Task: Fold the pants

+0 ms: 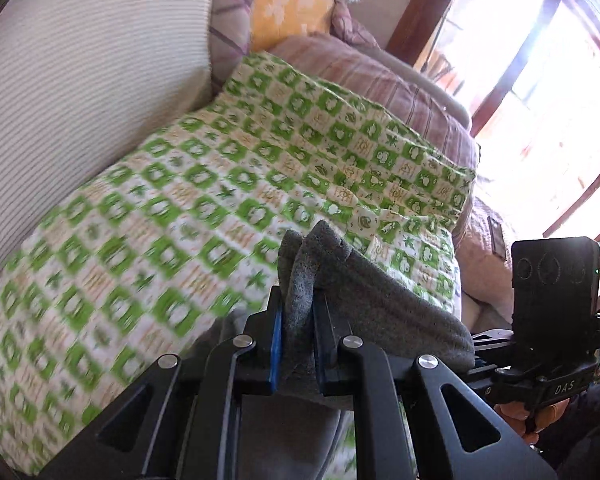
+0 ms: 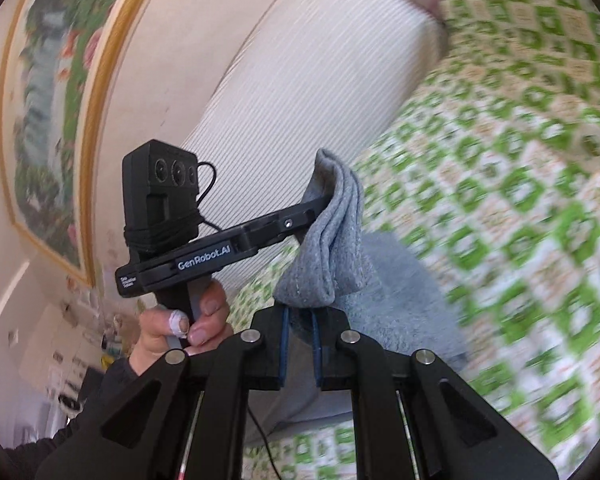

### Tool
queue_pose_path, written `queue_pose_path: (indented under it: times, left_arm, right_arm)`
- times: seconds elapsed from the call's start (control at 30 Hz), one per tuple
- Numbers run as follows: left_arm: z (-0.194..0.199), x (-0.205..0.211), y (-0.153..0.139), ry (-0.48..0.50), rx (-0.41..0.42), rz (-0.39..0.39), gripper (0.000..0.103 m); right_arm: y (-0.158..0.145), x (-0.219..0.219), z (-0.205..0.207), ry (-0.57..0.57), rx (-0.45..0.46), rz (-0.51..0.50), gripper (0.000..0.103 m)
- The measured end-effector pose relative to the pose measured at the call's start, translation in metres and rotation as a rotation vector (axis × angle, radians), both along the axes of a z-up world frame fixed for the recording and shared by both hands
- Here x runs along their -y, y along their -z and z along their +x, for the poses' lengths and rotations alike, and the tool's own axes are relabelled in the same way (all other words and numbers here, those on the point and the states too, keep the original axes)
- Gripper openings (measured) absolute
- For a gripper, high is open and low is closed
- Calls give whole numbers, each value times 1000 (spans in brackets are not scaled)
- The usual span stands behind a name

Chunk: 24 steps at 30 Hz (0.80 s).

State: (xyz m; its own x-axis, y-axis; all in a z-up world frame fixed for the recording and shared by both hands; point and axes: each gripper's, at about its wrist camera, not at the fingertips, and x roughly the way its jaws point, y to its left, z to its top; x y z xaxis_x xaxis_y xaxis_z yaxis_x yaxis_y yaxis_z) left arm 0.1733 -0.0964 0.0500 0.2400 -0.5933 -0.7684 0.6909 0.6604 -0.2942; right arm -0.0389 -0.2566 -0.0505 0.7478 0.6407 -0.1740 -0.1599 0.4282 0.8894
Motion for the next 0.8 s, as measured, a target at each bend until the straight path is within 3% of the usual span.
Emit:
queue_pose_path:
  times: [0.2,0.5,0.8]
  left_arm:
    - [-18,-72,13,-105,-19,-46,11]
    - [-44,-167,52,-257,-78,-88,12]
    - [-55,-217,90,-337,-145,-79,13]
  right_arm:
    - [-11,-63,10,-103,17,-28,10]
    - [-2,-153,29,-266,-14,-78,10]
    - [21,-207,45,-368,-74,-128,10]
